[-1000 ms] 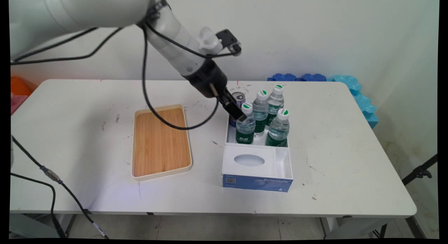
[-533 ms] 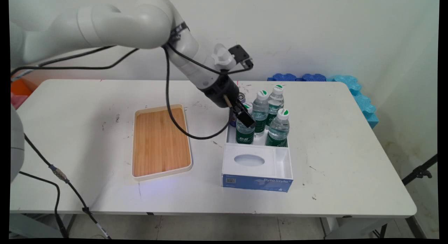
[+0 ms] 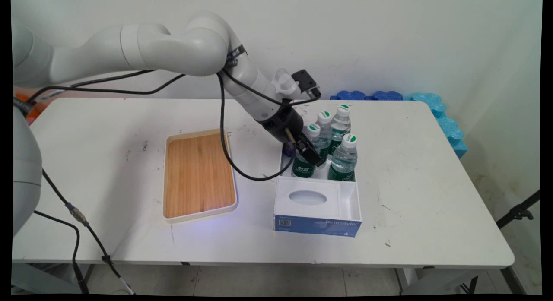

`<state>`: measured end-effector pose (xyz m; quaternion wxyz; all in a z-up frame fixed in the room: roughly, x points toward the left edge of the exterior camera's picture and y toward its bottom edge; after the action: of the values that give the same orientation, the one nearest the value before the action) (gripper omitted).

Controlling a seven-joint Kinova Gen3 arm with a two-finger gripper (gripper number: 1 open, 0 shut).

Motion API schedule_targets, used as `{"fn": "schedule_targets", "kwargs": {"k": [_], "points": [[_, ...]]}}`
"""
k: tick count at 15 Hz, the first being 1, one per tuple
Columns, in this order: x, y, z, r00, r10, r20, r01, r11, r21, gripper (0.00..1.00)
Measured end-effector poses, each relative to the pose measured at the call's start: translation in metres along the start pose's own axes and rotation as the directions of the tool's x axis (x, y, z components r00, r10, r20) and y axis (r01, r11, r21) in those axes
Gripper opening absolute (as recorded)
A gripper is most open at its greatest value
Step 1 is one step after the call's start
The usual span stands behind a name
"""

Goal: Pick up the green bottle from the white box, then place the picked object on the tray

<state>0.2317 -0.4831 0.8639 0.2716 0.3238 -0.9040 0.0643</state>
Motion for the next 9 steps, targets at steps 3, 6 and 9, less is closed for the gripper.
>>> {"fn": "schedule_targets", "kwargs": {"k": [3,6,9], "points": [[0.000,0.002,0.006,1.000,0.009,-0.004,-0.009,1.000,-0.009,0.00],[0.000,0.006,0.005,1.000,0.020,-0.013,-0.021,1.000,-0.018,0.00],[0.000,0.012,-0.009,0.999,0.036,-0.029,-0.036,0.999,-0.017,0.00]]}}
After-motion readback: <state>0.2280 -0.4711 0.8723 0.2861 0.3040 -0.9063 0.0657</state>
